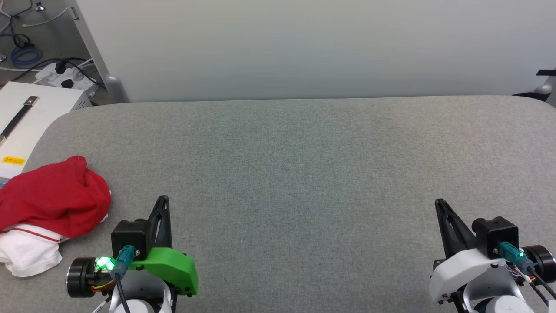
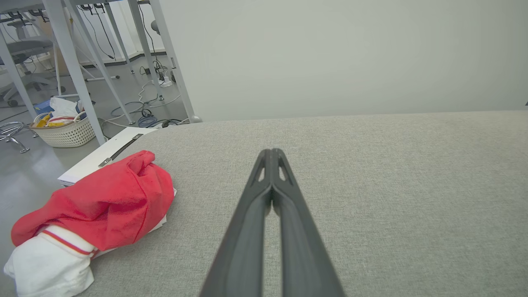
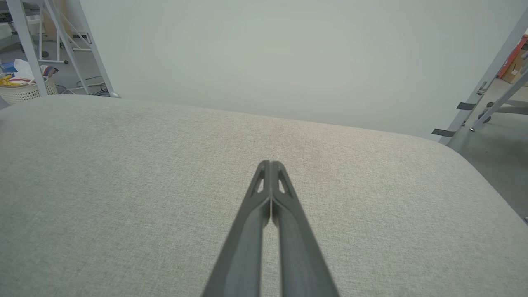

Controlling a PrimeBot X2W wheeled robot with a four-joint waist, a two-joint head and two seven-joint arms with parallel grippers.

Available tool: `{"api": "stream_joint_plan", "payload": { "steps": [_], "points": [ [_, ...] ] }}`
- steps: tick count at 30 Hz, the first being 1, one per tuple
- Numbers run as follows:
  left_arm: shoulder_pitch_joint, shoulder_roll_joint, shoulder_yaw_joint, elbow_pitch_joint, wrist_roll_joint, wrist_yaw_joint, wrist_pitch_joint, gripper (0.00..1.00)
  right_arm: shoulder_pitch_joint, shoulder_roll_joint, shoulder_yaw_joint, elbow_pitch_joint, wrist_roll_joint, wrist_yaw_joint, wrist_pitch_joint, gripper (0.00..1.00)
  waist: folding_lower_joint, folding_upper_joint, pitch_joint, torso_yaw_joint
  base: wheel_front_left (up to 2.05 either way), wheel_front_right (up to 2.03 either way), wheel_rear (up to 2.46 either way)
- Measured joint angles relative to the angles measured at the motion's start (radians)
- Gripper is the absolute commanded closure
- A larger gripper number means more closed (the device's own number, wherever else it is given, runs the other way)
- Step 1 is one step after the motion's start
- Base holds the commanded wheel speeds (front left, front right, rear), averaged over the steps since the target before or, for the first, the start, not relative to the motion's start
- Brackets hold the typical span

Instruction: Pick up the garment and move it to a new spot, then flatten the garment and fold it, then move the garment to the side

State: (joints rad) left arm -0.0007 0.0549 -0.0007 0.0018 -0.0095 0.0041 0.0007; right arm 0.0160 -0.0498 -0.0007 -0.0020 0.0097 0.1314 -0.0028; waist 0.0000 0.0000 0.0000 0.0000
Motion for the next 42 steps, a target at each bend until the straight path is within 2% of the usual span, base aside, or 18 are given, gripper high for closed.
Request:
{"api": "stream_joint_plan", "payload": {
  "steps": [17,18,19,20,42],
  "points": [
    [0.0,0.0,0.0,0.0,0.0,0.0,0.0,1.0,0.0,0.0,0.0,0.0,0.0,0.0,0.0,1.0,0.0,0.0,0.0,0.0,0.0,0.0,0.0],
    [0.0,0.0,0.0,0.0,0.0,0.0,0.0,0.0,0.0,0.0,0.0,0.0,0.0,0.0,0.0,0.0,0.0,0.0,0.0,0.0,0.0,0.0,0.0],
    [0.0,0.0,0.0,0.0,-0.001,0.0,0.0,1.0,0.0,0.0,0.0,0.0,0.0,0.0,0.0,1.0,0.0,0.0,0.0,0.0,0.0,0.0,0.0],
    [0.0,0.0,0.0,0.0,-0.001,0.0,0.0,0.0,0.0,0.0,0.0,0.0,0.001,0.0,0.0,0.0,0.0,0.0,0.0,0.0,0.0,0.0,0.0],
    [-0.001,0.0,-0.021,0.016,-0.036,-0.015,-0.036,0.0,0.0,0.0,0.006,0.017,0.058,0.0,-0.033,0.0,0.0,0.0,0.004,0.0,0.0,0.0,0.0]
  ]
}}
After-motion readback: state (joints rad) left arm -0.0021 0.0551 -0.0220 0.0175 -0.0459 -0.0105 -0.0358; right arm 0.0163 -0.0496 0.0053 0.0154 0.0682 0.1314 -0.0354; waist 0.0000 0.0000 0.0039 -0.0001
